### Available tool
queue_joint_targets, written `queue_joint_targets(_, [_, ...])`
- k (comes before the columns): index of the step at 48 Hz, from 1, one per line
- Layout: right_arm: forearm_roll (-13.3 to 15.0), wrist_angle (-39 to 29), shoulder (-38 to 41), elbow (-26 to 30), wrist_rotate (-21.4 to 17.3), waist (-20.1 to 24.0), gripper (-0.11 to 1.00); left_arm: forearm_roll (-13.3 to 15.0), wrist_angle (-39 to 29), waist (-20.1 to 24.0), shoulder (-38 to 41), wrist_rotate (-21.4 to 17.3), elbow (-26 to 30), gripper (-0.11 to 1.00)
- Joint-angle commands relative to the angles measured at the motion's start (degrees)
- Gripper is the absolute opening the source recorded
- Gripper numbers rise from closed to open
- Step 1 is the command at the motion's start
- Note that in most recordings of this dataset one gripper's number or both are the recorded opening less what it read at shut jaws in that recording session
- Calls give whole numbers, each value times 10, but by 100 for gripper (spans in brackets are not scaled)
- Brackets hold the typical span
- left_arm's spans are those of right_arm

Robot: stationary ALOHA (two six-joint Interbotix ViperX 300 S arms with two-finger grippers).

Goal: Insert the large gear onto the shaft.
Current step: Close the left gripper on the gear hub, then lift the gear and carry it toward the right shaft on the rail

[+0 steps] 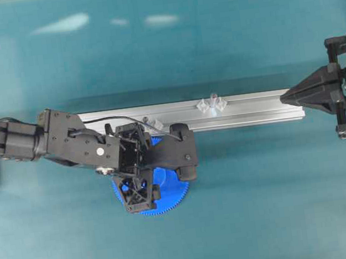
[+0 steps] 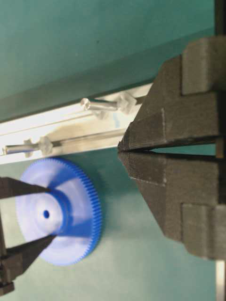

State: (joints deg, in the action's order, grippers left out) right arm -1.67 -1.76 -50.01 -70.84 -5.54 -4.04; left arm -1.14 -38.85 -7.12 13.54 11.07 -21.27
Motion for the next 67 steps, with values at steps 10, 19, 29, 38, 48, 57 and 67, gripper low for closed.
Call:
queue_joint_targets(10, [-1,2,2,4,-6,-1,7,-1,-3,-3,-11,6,13,77])
queue_joint_targets(19, [-1,3,3,4,-6,-1,7,-1,-18,-4,-14,6,25,77])
queue_joint_targets(29, [-1,2,1,4,-6,-1,7,-1,-40,-11,-20,-3,42,77])
queue_joint_targets(38, [-1,2,1,4,-6,-1,7,-1,-55,-15,-30,-10,50,77])
queue_joint_targets(48, [-1,2,1,4,-6,-1,7,-1,-89,-15,-48,-27,70,77])
queue_joint_targets(57, [-1,2,0,4,-6,-1,7,-1,-116,-15,-58,-56,90,77])
queue_joint_targets(67, [-1,2,1,4,-6,-1,7,-1,-142,-12,-63,-86,113,77])
